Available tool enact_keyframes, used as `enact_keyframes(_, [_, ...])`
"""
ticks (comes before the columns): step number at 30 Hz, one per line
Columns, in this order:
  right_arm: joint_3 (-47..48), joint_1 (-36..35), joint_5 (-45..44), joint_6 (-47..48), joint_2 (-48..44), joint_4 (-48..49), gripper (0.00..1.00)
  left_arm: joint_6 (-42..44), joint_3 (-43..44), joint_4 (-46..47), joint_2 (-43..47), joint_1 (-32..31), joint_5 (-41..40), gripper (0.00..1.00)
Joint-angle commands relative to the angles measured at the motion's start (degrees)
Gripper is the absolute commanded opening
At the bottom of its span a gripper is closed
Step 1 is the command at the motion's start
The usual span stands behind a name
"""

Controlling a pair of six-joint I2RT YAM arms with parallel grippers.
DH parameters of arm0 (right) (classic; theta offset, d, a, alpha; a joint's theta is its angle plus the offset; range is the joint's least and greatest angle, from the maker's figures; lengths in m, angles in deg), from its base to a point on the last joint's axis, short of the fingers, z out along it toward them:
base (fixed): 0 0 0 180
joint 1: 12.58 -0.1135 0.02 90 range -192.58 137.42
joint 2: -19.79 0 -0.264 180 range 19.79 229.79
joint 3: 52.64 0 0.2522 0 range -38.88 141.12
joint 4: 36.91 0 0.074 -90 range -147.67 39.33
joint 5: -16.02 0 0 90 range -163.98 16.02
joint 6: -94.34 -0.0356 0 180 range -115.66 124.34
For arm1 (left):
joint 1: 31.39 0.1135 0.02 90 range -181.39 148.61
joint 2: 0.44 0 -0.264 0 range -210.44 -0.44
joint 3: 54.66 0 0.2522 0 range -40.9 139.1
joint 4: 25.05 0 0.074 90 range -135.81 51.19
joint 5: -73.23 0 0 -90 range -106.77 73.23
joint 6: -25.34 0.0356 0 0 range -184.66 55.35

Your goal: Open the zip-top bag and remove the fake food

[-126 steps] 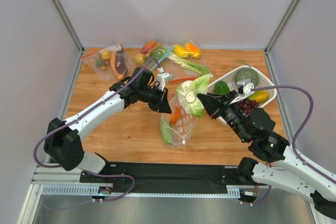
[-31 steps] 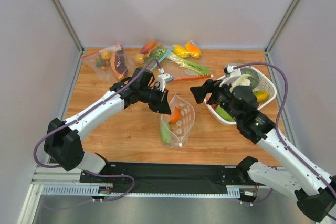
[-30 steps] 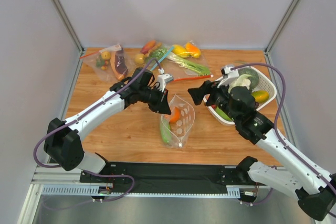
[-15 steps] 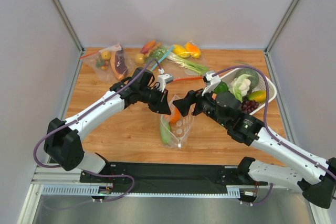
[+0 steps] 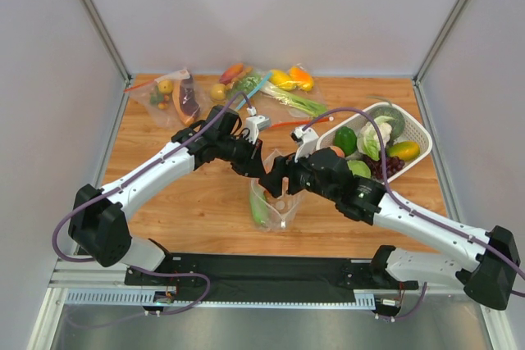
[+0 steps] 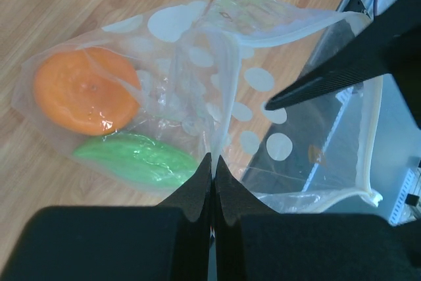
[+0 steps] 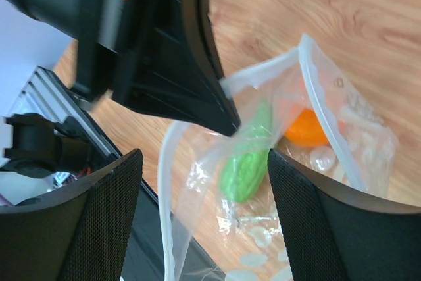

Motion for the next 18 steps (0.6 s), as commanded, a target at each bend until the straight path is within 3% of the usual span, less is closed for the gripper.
enact_keyframes(1, [-1.9,-0.3,-2.4,-1.6,0.6,-1.0,0.77,1.2,2.4,-0.2,1.4,-0.2,-0.3,0.0])
enact_keyframes(13, [-4.3,-0.3,-10.0,0.0,4.9,-3.7,0.77,1.6,2.2,-0.1,2.7,-0.1,-1.8,0.0])
enact_keyframes(18, [-4.5,-0.4,-9.9,1.0,8.6,-3.3,0.73,1.6,2.2,-0.1,2.8,-0.2,-1.9,0.0])
